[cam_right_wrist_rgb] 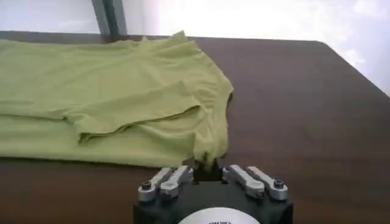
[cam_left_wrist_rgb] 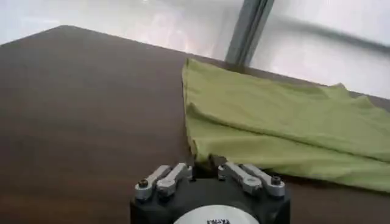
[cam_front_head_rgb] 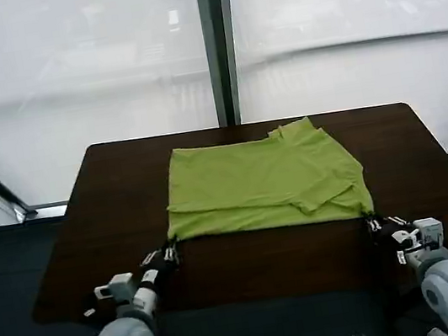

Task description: Fold and organize the clothes.

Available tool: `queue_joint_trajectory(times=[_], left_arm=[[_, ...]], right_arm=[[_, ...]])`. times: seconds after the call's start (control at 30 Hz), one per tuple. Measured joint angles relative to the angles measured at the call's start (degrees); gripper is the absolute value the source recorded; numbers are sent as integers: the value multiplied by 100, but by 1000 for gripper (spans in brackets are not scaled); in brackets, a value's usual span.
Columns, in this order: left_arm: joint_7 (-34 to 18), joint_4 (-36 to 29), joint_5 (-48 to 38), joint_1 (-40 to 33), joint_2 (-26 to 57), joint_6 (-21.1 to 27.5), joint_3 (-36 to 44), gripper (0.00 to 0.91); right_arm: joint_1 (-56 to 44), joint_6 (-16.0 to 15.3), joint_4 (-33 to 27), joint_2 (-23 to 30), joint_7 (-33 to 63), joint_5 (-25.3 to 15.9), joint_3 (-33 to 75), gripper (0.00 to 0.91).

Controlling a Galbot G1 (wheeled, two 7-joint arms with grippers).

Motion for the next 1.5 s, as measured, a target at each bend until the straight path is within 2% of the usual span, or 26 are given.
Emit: queue_joint_trajectory(times=[0.23, 0.53, 0.8, 0.83, 0.87, 0.9, 0.93, 0.97, 1.33, 1.5], left_arm=[[9, -239, -13, 272, 204, -2, -191, 0], [18, -713, -41, 1014, 501, -14, -534, 0], [16, -1011, -50, 1538, 627, -6, -777, 0], [20, -1031, -57, 1591, 643, -9, -812, 0], [22, -1042, -71, 1640, 653, -10, -843, 0], [27, -1056, -89, 1681, 659, -16, -871, 224], [29, -1067, -113, 1720, 664, -23, -912, 663], [29, -1079, -132, 1754, 665, -32, -942, 878], [-114, -1442, -222, 2166, 662, 174, -1219, 878], [-226, -1719, -269, 2383, 625, 412, -1362, 878]], right_arm=[[-331, -67, 359, 9, 110, 79, 9, 10], [-905, -226, 933, 119, 227, 107, 33, 20], [-1266, -278, 1150, 235, 227, 46, -35, 20], [-1294, -282, 1150, 239, 216, 44, -42, 29], [-1320, -298, 1153, 239, 207, 44, -45, 107], [-1343, -328, 1164, 238, 202, 44, -47, 254], [-1370, -365, 1189, 233, 196, 43, -50, 556], [-1396, -404, 1212, 221, 197, 43, -48, 878], [-1849, -758, 1643, 67, 210, 36, 143, 878], [-1868, -838, 1866, -43, 200, 234, 377, 878]])
